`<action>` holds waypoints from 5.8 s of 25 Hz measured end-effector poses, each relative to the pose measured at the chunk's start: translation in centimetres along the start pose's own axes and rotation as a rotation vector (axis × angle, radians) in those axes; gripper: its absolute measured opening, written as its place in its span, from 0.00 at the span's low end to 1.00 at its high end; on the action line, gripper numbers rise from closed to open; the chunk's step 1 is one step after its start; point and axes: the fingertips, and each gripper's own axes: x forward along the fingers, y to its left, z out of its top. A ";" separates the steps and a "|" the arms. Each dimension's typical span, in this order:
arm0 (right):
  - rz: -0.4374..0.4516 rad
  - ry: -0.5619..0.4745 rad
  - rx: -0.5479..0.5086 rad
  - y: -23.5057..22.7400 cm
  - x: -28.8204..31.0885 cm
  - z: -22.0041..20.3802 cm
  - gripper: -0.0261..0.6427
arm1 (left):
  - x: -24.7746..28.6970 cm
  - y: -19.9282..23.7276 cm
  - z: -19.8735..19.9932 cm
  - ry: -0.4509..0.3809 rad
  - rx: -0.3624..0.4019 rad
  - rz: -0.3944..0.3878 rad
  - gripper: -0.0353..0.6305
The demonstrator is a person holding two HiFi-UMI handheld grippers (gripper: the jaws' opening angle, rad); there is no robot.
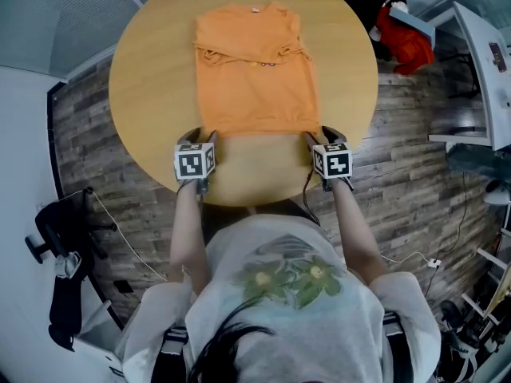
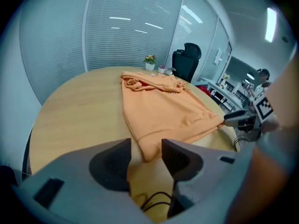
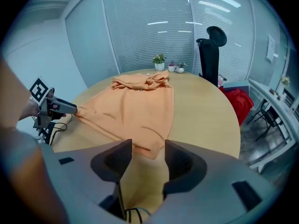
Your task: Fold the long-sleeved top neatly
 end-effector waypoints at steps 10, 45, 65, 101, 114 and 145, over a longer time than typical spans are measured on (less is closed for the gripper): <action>-0.014 0.068 -0.005 -0.2 2.1 -1.7 0.31 | 2.1 -0.8 -2.7 0.074 0.047 0.021 0.32; -0.046 -0.182 0.113 7.2 -13.5 -6.4 0.10 | -14.0 -3.2 -9.0 -0.175 0.001 -0.062 0.08; -0.025 -0.326 0.203 8.0 -17.9 -3.1 0.10 | -18.7 -3.2 -6.4 -0.316 -0.170 -0.153 0.08; 0.044 -0.122 0.327 -4.6 6.8 19.0 0.10 | 3.0 7.5 16.3 -0.103 -0.347 0.003 0.08; 0.088 -0.057 0.361 -6.4 13.0 18.6 0.10 | 8.3 9.2 16.9 -0.083 -0.429 0.014 0.09; 0.214 0.000 0.223 -2.2 9.5 8.6 0.31 | 1.7 -4.5 8.0 -0.099 -0.043 -0.065 0.29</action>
